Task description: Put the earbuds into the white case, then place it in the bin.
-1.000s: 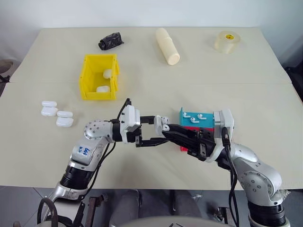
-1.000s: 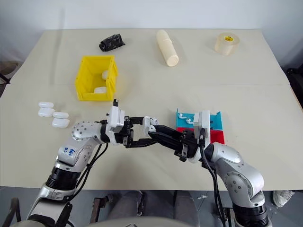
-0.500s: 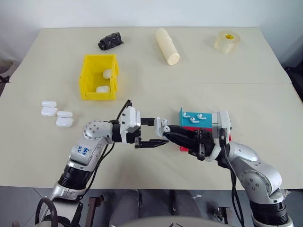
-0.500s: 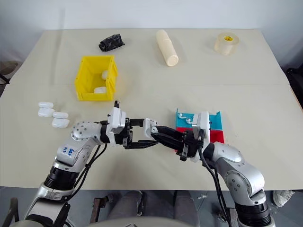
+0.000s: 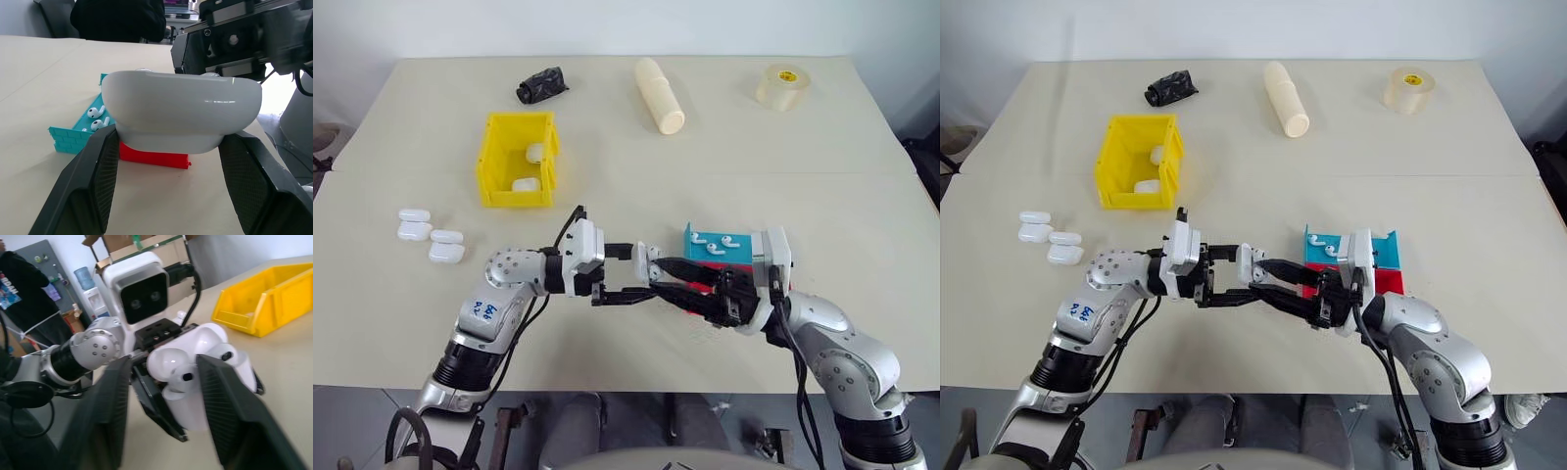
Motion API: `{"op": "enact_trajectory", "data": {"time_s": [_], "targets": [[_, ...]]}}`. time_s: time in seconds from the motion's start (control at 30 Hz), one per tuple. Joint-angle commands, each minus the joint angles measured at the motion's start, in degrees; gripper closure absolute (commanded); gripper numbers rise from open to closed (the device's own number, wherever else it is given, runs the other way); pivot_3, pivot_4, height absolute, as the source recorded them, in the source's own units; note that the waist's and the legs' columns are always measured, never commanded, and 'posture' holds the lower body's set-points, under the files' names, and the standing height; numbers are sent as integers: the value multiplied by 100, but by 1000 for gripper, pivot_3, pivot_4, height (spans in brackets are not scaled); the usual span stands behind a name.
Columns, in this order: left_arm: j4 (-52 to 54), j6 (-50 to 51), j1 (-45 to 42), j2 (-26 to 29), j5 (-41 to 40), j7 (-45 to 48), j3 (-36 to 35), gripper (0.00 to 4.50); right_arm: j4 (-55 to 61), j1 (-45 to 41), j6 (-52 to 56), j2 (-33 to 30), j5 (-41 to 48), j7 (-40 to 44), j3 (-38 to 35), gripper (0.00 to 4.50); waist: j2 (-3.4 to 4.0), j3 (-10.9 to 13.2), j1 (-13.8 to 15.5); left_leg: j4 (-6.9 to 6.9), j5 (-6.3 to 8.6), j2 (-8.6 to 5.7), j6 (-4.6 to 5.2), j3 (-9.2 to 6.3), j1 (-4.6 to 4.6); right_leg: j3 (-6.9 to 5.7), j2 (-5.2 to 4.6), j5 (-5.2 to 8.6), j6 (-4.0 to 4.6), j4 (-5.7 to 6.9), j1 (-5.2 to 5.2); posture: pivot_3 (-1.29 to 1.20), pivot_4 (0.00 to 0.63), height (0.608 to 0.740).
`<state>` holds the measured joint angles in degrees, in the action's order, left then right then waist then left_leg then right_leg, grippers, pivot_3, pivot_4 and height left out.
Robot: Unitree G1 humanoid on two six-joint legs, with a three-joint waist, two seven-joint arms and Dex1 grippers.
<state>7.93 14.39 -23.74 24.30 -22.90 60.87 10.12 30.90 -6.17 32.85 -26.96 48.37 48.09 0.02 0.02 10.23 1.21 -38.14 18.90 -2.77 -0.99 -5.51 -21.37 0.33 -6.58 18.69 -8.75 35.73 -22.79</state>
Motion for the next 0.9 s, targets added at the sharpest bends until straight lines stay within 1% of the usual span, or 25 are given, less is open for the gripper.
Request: {"op": "enact_trajectory", "data": {"time_s": [0.03, 0.17, 0.23, 0.33, 0.37, 0.4, 0.43, 0.53, 0.57, 0.67, 0.9], "targets": [[235, -72, -148, -60, -124, 37, -30, 1785, 92, 15, 70, -68, 31, -11, 77, 2330, 0, 0, 2, 0, 0, 0, 0, 0, 0, 0, 0, 0, 0, 0, 0, 0, 150, 740], [225, 1, -146, 75, 75, -67, -12, 1785, 108, 101, 22, -165, 109, -25, -182, 2330, 0, 0, 3, 0, 0, 0, 0, 0, 0, 0, 0, 0, 0, 0, 0, 0, 150, 740], [174, 101, -191, 245, 304, -194, -3, 1785, 81, 239, -12, -352, 151, 23, -476, 2330, 0, 0, 6, 0, 0, 0, 0, 0, 0, 0, 1, 0, 0, 0, 0, 0, 150, 740], [47, -86, -283, 571, 692, -143, 72, 1785, 5, 397, 24, -709, 124, 84, -789, 2330, 0, 0, 12, 0, 1, -4, 2, 1, 0, 0, -1, 0, 0, -2, 1, 0, 150, 740], [12, -143, -321, 665, 797, -103, 111, 1785, 5, 419, 2, -834, 59, 143, -828, 2708, 0, 0, 13, 1, 1, -11, 3, 1, 0, 0, -1, 0, 0, -4, 2, 0, 150, 740], [-18, -135, -361, 735, 866, -72, 148, 1785, 7, 386, -17, -919, -51, 124, -821, 2912, 0, 0, 13, 1, 1, -18, 3, 1, 0, 0, -1, 0, 0, -4, 3, 0, 150, 740], [-33, -118, -405, 789, 944, -55, 192, 1785, 22, 325, 13, -980, -99, 80, -801, 3215, 0, 0, 8, 3, 1, -25, 3, 1, 0, 0, 0, 0, 0, -3, 3, 0, 150, 740], [-52, -9, -579, 822, 1095, -24, 358, 1785, 190, -60, 207, -1054, -136, -104, -576, 4227, 0, 0, -14, 4, 0, -23, 2, 2, 2, 1, 2, 0, 0, -3, 1, 0, 150, 740], [-44, 13, -626, 805, 1123, -24, 405, 1785, 233, -190, 277, -1050, -166, -177, -484, 4483, 0, 0, -12, 4, 0, -23, 2, 1, 2, 0, 2, 0, 0, -1, 1, 0, 150, 740], [45, 333, -786, 783, 1205, -37, 608, 1785, 398, -708, 540, -946, -344, -500, -23, 4483, -2, 1, -5, 4, -1, -21, 1, 0, 1, 0, 2, 0, 0, -1, 1, 0, 150, 740], [200, 913, -923, 993, 1450, 160, 1014, 1785, 560, -1545, 1251, -660, -357, -1093, 618, 4483, -3, 2, -4, 5, 0, -20, 3, -5, -4, 0, -3, 0, 0, 3, -1, 0, 150, 740]]}}
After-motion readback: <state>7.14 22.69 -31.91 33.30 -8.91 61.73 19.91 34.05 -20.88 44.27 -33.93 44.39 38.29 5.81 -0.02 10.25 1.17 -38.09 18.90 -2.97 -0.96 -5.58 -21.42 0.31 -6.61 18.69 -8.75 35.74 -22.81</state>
